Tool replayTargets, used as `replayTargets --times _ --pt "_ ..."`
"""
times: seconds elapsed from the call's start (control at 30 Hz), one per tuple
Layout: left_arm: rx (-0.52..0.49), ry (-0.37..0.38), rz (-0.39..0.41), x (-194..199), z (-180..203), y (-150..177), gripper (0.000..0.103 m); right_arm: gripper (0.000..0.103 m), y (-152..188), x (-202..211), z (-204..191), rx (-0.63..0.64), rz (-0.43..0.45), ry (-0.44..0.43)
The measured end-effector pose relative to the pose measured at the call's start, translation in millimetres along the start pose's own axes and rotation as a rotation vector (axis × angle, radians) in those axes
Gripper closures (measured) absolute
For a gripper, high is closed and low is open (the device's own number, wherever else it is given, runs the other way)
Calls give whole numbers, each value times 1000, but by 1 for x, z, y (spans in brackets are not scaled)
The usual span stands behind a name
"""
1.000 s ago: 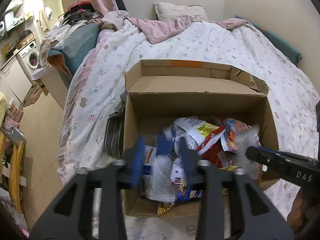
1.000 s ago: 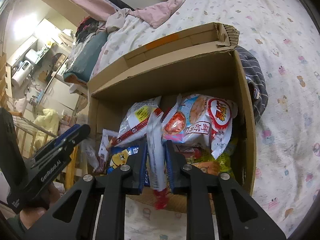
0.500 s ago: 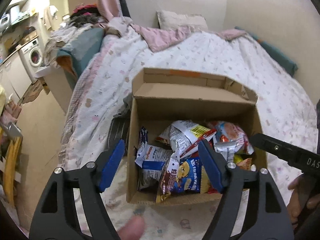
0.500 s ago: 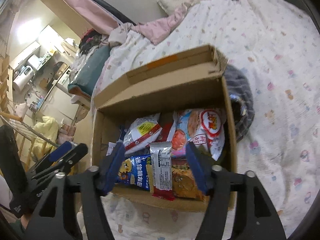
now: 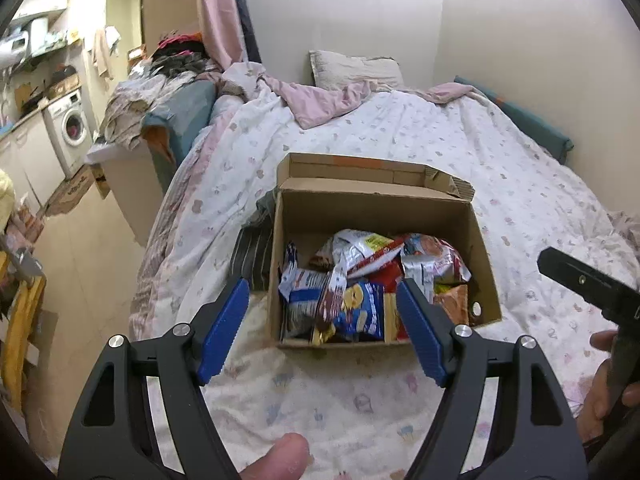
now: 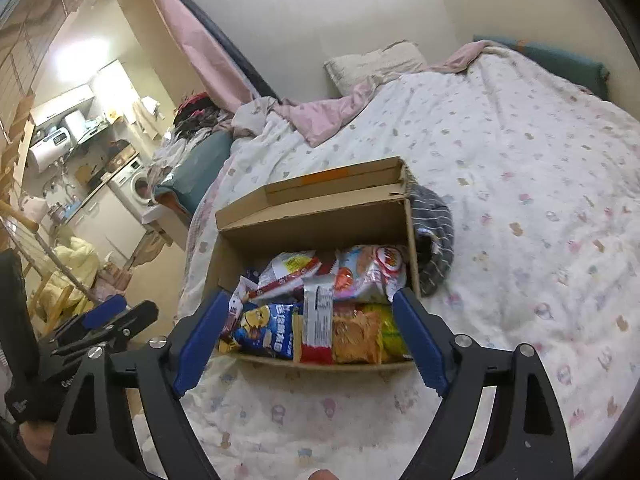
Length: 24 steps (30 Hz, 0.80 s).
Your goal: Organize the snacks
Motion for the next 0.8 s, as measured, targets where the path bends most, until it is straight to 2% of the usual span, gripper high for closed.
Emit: replayTargets --times 0.17,0.4,0.57,0.63,0.7,0.8 --pt "42 -11 11 23 -8 20 30 5 15 19 -1 35 28 34" --pt "69 -33 14 46 -18 46 29 4 40 42 -7 89 60 88" --pt "69 -43 32 54 -19 54 29 3 52 53 -11 91 77 91" --pt "79 -45 39 55 -20 55 25 1 56 51 -13 95 74 93" --pt "84 -51 48 55 -21 56 13 0 59 49 -13 96 81 99" --pt "81 -52 53 55 -21 57 10 0 61 43 -14 118 84 123"
Point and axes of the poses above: each gripper's, at about its wrist camera, not at the fingertips, and x roughly against the way its jaws point, z to its right, y to its underside, the point moved 7 cm from there along -x, roughly the way its jaws point, and after that the axes turned 8 degrees about y, right-handed, at the moved point
